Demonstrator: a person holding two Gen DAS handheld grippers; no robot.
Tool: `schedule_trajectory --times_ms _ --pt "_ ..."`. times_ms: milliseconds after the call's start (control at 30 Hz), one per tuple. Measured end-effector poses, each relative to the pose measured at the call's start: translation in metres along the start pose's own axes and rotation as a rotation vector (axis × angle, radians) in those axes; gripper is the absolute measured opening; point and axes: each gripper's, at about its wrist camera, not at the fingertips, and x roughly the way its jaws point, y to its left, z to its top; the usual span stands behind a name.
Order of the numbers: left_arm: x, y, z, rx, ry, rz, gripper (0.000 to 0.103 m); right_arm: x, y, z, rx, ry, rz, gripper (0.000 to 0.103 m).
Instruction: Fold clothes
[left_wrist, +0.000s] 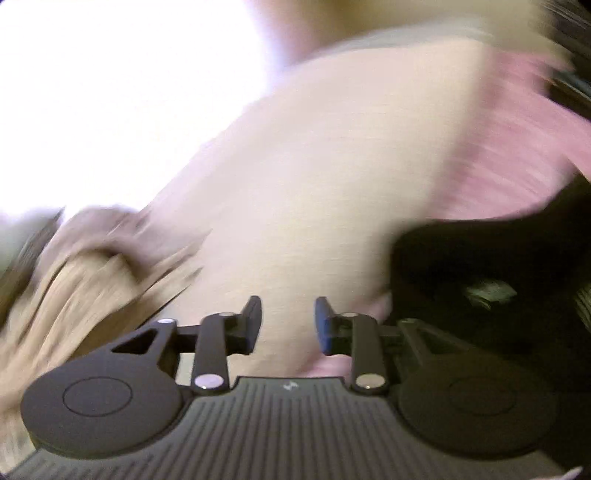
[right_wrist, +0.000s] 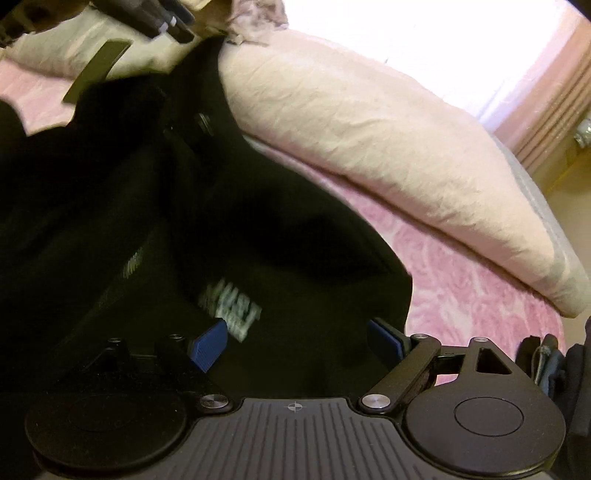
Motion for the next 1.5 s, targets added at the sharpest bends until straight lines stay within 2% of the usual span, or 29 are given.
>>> schedule_trajectory --times_ms 67,100,233,433,500,633,767,900,1000,1100,1167,1200,1233,1267,1300,1333,1367,1400,1433,1500 --pt "-0.006 0.028 -0.009 -0.137 0.026 -0.006 0.037 0.001 -0.002 0.002 0.032 0.003 0.010 0.085" --pt "-0.012 0.032 -0.021 -0.161 0.046 -0.016 0.039 0.001 -0.002 0.000 0.048 0.007 0.017 0.085" --pt "-0.046 0.014 -0.094 -0.126 0.154 -0.034 0.041 0.002 0.002 -0.018 0.106 0.051 0.052 0.085" --pt "-0.135 -0.043 -0.221 -0.210 0.400 -0.132 0.042 -0.037 0.017 -0.075 0.287 0.139 0.133 0.085" --pt "-0.175 -0.096 -0.246 -0.246 0.474 -0.161 0.043 -0.056 0.024 -0.099 0.335 0.167 0.158 0.085" --pt "-0.233 -0.154 -0.290 -0.260 0.585 -0.219 0.043 -0.095 0.038 -0.146 0.432 0.229 0.218 0.085" --pt "-0.265 -0.181 -0.319 -0.324 0.618 -0.333 0.043 -0.123 0.057 -0.184 0.539 0.296 0.271 0.085" --pt "-0.269 -0.201 -0.343 -0.360 0.629 -0.427 0.043 -0.146 0.081 -0.216 0.604 0.321 0.279 0.085" --pt "-0.269 -0.214 -0.356 -0.320 0.621 -0.464 0.043 -0.162 0.096 -0.243 0.679 0.332 0.248 0.085" --pt "-0.274 -0.222 -0.366 -0.272 0.578 -0.473 0.043 -0.176 0.108 -0.267 0.753 0.326 0.227 0.085" --pt "-0.279 -0.224 -0.367 -0.262 0.554 -0.482 0.034 -0.183 0.119 -0.277 0.762 0.308 0.234 0.085" --pt "-0.281 -0.225 -0.366 -0.257 0.544 -0.495 0.020 -0.185 0.125 -0.280 0.761 0.305 0.241 0.077" --pt "-0.283 -0.225 -0.365 -0.252 0.537 -0.498 0.009 -0.183 0.130 -0.281 0.757 0.311 0.251 0.050" --pt "-0.285 -0.224 -0.363 -0.255 0.532 -0.495 0.006 -0.181 0.136 -0.281 0.753 0.321 0.262 0.039" --pt "-0.288 -0.222 -0.361 -0.261 0.527 -0.492 0.003 -0.178 0.141 -0.281 0.749 0.331 0.273 0.037" --pt "-0.290 -0.220 -0.359 -0.270 0.524 -0.490 0.003 -0.176 0.141 -0.280 0.748 0.341 0.276 0.028" --pt "-0.294 -0.219 -0.357 -0.271 0.524 -0.488 0.002 -0.174 0.139 -0.278 0.751 0.352 0.276 0.023" --pt "-0.300 -0.219 -0.355 -0.267 0.519 -0.488 0.002 -0.172 0.136 -0.276 0.753 0.363 0.275 0.011" --pt "-0.307 -0.220 -0.351 -0.263 0.512 -0.489 0.002 -0.173 0.132 -0.275 0.752 0.370 0.277 0.005" --pt "-0.325 -0.224 -0.342 -0.270 0.501 -0.507 0.002 -0.189 0.123 -0.270 0.691 0.375 0.261 0.002"
